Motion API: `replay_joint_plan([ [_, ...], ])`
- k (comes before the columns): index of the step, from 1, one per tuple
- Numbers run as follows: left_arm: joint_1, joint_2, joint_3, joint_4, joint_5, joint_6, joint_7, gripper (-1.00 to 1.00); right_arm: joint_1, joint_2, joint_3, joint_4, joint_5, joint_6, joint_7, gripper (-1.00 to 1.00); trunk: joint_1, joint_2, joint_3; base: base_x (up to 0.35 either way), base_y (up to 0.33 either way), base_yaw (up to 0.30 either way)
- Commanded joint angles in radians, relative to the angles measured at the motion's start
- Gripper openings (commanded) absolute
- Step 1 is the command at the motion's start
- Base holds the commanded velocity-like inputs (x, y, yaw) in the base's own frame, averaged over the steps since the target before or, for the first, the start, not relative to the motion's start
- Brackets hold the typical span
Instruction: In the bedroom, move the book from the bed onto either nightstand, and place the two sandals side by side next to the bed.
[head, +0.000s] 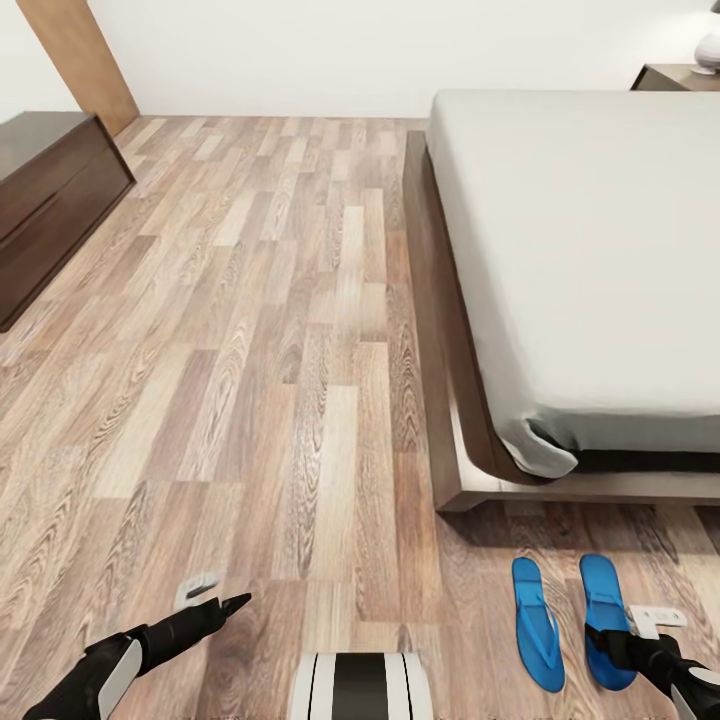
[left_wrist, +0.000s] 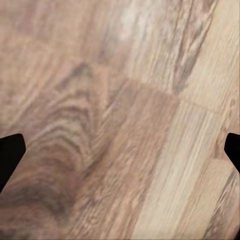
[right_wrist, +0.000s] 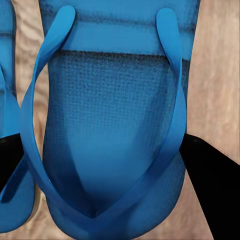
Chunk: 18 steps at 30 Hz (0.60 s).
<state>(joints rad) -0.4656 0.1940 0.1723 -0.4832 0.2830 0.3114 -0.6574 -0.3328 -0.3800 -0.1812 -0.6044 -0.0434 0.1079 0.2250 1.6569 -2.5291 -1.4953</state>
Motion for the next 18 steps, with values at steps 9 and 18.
replay_joint_plan([
  [9, 0.0, -0.001, 0.003, 0.0, 0.007, 0.008, -0.001, 1.0, 0.0, 0.001, -0.004, -0.002, -0.005, 0.007, 0.007, -1.0, 0.004, -0.002, -0.035, 0.0, 0.0, 0.0],
  [18, -0.001, -0.001, 0.003, 0.0, 0.007, 0.006, -0.001, 1.0, 0.0, 0.001, -0.003, -0.002, -0.004, 0.007, 0.006, -1.0, 0.008, -0.004, -0.07, 0.0, 0.0, 0.0],
])
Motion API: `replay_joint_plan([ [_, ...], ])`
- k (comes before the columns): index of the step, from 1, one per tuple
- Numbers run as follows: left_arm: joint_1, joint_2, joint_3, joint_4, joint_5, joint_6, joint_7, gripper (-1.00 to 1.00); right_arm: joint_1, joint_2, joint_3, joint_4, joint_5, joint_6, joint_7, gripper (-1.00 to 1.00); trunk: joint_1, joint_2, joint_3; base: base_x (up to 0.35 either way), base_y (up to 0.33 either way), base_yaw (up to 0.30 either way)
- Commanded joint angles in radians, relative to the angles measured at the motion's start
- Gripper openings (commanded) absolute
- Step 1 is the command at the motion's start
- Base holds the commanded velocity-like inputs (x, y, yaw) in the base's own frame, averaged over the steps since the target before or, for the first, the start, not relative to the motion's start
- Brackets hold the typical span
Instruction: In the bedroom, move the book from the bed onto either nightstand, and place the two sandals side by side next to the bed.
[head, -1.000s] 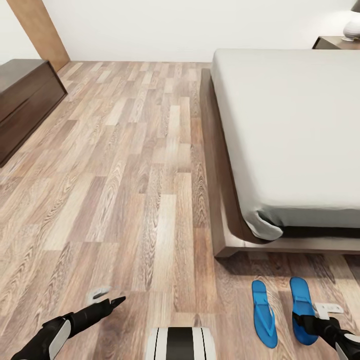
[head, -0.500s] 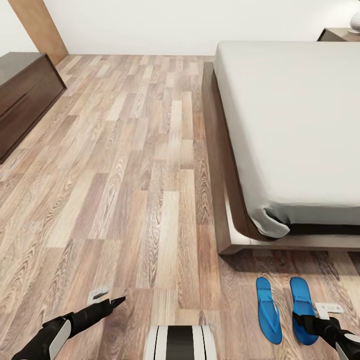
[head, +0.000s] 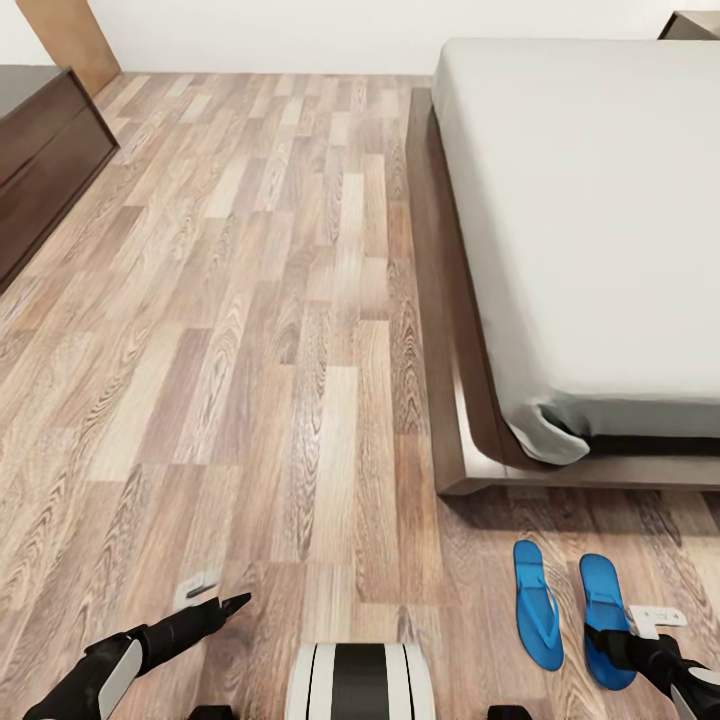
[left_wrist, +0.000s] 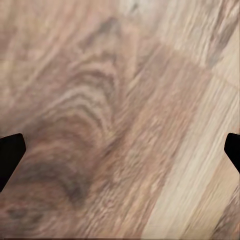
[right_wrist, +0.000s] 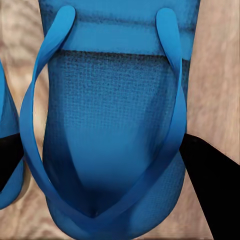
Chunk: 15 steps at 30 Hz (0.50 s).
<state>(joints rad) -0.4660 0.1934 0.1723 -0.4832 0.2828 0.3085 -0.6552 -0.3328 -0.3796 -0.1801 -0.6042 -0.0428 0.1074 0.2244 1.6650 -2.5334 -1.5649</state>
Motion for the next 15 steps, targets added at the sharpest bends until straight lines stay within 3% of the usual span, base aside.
replay_joint_plan([
  [1, 0.0, 0.0, 0.003, 0.0, 0.007, 0.009, -0.003, 1.0, 0.0, 0.0, -0.004, -0.002, -0.005, 0.007, 0.007, -1.0, 0.0, 0.0, -0.005, 0.0, 0.0, 0.0],
  [15, 0.0, 0.0, 0.002, 0.0, 0.007, 0.009, -0.004, 1.0, 0.0, 0.0, -0.005, -0.003, -0.005, 0.006, 0.007, -1.0, 0.006, -0.004, -0.055, 0.0, 0.0, 0.0],
])
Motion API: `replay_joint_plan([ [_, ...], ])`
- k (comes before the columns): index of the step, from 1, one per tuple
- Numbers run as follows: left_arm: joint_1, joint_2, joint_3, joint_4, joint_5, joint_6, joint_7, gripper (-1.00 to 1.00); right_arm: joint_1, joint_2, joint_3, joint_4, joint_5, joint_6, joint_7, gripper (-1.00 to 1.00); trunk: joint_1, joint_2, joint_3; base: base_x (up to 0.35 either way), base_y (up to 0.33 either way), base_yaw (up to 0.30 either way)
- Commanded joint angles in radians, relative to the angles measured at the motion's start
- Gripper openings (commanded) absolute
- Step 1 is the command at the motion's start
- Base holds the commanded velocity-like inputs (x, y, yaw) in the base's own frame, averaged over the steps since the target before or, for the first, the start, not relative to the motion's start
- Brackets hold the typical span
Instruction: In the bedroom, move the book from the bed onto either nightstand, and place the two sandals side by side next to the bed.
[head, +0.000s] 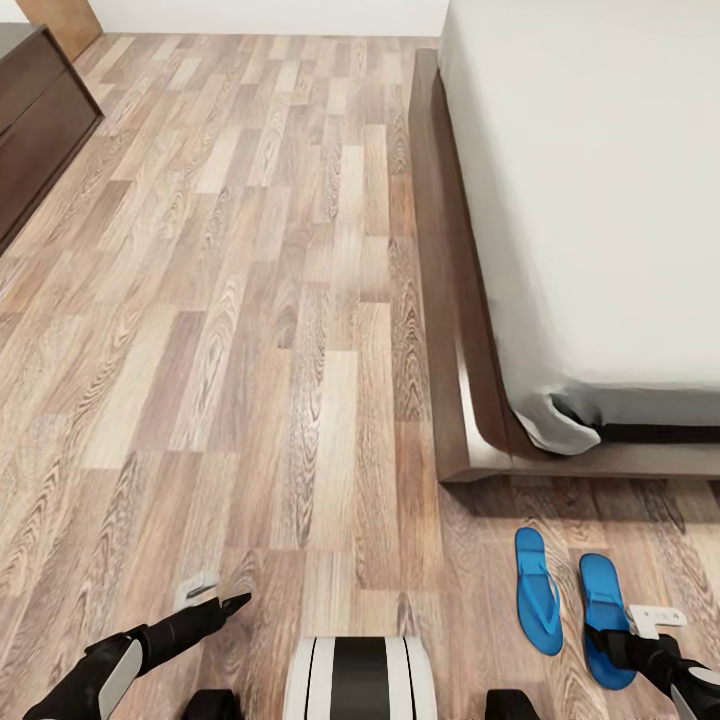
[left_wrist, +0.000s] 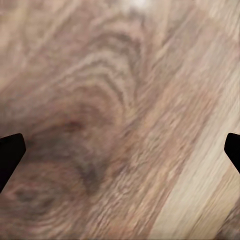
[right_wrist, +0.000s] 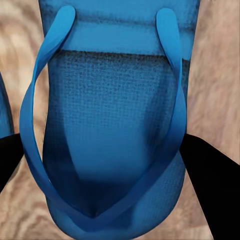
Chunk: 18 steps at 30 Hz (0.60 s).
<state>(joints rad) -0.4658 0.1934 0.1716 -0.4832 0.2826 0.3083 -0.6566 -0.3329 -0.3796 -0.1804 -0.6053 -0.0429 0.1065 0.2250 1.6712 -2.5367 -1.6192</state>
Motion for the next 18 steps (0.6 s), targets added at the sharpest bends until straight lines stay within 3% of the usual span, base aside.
replay_joint_plan([
  [1, 0.0, 0.0, 0.003, 0.0, 0.007, 0.009, -0.003, 1.0, 0.0, 0.001, -0.004, -0.002, -0.005, 0.007, 0.006, -1.0, 0.0, 0.0, -0.001, 0.0, 0.0, 0.0],
  [5, -0.001, 0.0, 0.003, 0.0, 0.007, 0.009, -0.006, 1.0, 0.0, 0.001, -0.004, -0.002, -0.005, 0.007, 0.007, -1.0, 0.0, 0.0, -0.001, 0.019, 0.0, 0.0],
  [18, 0.0, 0.0, 0.003, 0.0, 0.007, 0.008, -0.008, 1.0, 0.0, 0.0, -0.005, -0.002, -0.005, 0.007, 0.007, -1.0, 0.0, 0.0, -0.001, 0.154, 0.0, 0.0],
])
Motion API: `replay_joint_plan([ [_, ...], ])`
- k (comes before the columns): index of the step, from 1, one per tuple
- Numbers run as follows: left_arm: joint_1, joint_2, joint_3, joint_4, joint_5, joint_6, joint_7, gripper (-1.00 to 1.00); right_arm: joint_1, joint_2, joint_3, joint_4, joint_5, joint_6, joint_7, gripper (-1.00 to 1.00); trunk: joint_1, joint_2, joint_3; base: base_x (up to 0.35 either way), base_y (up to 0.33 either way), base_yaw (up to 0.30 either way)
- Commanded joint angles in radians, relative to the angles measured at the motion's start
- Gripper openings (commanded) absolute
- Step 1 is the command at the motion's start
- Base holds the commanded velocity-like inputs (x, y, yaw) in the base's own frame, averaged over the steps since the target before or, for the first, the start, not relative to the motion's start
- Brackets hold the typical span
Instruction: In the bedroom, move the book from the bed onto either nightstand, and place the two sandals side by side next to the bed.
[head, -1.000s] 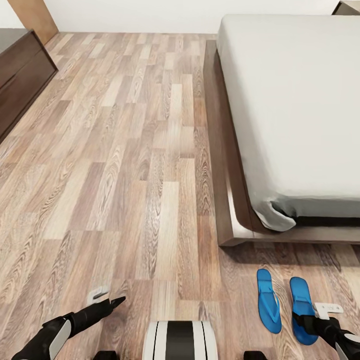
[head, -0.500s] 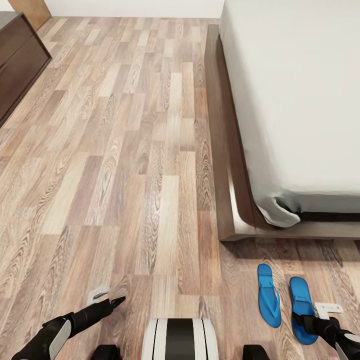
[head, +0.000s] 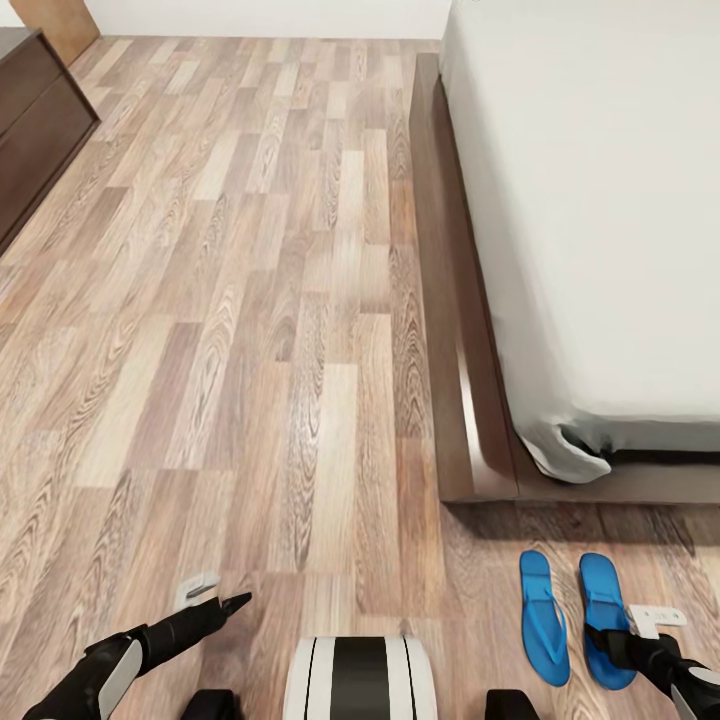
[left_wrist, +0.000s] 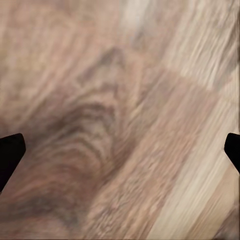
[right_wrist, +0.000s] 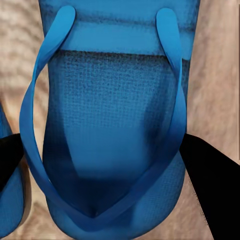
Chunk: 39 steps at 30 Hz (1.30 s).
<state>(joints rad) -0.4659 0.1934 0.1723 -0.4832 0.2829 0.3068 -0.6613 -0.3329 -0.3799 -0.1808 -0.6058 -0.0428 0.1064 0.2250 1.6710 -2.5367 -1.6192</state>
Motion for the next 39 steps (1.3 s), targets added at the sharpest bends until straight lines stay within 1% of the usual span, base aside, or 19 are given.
replay_joint_plan([
  [1, 0.0, 0.0, 0.003, 0.0, 0.007, 0.009, -0.003, 1.0, 0.0, 0.0, -0.004, -0.002, -0.005, 0.007, 0.007, -1.0, 0.0, 0.0, -0.001, 0.069, 0.0, 0.0],
  [7, 0.0, 0.0, 0.003, 0.0, 0.007, 0.009, -0.001, 1.0, 0.0, 0.001, -0.004, -0.002, -0.005, 0.007, 0.007, -1.0, 0.0, 0.0, -0.001, 0.015, 0.0, 0.0],
  [26, 0.0, 0.0, 0.002, 0.0, 0.007, 0.011, 0.002, 1.0, 0.0, 0.001, -0.004, -0.002, -0.005, 0.007, 0.007, -1.0, 0.009, -0.005, -0.074, 0.0, 0.0, 0.0],
  [34, 0.0, 0.0, 0.003, 0.0, 0.007, 0.01, 0.002, 1.0, 0.0, 0.0, -0.004, -0.002, -0.005, 0.007, 0.007, -1.0, 0.009, -0.005, -0.074, 0.001, 0.0, 0.0],
  [39, 0.0, 0.0, 0.003, 0.0, 0.007, 0.01, 0.001, 1.0, 0.0, 0.001, -0.004, -0.002, -0.005, 0.006, 0.007, -1.0, 0.009, -0.005, -0.074, 0.172, 0.0, 0.0],
])
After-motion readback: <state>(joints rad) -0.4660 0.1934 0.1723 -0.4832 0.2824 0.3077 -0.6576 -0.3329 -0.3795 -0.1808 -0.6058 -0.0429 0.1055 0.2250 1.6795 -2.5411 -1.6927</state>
